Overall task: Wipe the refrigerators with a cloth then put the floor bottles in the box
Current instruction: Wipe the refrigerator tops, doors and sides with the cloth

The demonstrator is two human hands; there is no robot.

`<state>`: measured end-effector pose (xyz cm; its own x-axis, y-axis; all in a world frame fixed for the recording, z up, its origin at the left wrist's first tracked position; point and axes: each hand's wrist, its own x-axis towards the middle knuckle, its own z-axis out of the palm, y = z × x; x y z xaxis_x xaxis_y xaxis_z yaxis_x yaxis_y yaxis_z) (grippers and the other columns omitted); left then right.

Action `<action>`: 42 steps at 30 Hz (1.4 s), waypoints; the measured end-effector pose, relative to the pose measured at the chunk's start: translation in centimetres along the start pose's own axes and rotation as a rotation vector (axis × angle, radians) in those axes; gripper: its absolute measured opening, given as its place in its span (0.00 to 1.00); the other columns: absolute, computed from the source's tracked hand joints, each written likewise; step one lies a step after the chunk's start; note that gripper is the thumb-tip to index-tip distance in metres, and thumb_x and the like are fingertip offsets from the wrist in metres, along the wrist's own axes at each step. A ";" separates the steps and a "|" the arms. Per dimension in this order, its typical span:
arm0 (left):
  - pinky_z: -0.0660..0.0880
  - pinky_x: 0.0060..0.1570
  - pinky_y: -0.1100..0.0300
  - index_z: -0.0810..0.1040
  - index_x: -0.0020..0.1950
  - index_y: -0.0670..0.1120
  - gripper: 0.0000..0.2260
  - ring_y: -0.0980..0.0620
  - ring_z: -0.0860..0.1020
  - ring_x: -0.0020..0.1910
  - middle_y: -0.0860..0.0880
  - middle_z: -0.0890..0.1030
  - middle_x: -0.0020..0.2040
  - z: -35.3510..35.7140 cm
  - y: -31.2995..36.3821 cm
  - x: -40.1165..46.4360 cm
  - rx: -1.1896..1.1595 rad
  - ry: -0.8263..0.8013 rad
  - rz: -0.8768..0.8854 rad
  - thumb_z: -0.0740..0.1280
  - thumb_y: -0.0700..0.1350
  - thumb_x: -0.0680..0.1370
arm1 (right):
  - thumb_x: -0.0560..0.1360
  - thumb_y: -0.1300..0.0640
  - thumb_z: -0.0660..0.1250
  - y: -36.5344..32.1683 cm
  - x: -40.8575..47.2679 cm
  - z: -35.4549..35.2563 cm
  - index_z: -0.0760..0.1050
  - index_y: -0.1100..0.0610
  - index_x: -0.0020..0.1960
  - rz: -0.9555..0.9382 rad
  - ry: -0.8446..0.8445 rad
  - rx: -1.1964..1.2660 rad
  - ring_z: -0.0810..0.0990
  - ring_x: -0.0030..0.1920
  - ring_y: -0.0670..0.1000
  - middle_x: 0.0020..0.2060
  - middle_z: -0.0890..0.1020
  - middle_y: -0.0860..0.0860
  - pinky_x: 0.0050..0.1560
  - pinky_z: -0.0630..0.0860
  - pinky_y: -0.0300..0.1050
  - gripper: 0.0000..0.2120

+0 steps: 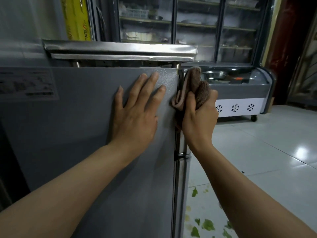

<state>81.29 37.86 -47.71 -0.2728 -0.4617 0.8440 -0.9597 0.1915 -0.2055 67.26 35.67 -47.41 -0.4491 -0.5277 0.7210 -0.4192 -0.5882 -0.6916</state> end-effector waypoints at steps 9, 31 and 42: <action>0.55 0.67 0.36 0.61 0.74 0.49 0.35 0.48 0.52 0.74 0.47 0.58 0.77 -1.1 -0.5 0.3 0.029 -0.049 0.029 0.70 0.48 0.70 | 0.77 0.54 0.62 -1.5 3.4 -3.0 0.68 0.51 0.56 0.163 0.281 0.197 0.76 0.48 0.41 0.53 0.75 0.48 0.48 0.73 0.37 0.09; 0.59 0.65 0.35 0.67 0.71 0.48 0.33 0.46 0.58 0.72 0.45 0.63 0.75 -1.2 -0.9 0.4 0.075 0.015 0.069 0.72 0.47 0.67 | 0.74 0.59 0.67 -2.6 1.4 0.1 0.61 0.48 0.50 -0.010 0.054 0.102 0.76 0.52 0.53 0.53 0.75 0.53 0.50 0.76 0.53 0.16; 0.54 0.65 0.33 0.66 0.72 0.48 0.33 0.45 0.57 0.73 0.45 0.61 0.76 -0.6 -0.9 0.3 0.049 0.023 0.077 0.70 0.46 0.67 | 0.68 0.61 0.66 -0.8 -0.2 0.5 0.59 0.44 0.45 0.022 0.084 0.085 0.74 0.46 0.56 0.48 0.72 0.55 0.48 0.74 0.60 0.19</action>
<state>82.05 38.07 -46.94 -0.3445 -0.4272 0.8359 -0.9384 0.1823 -0.2935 68.14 35.96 -46.97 -0.5234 -0.4896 0.6973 -0.3420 -0.6288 -0.6983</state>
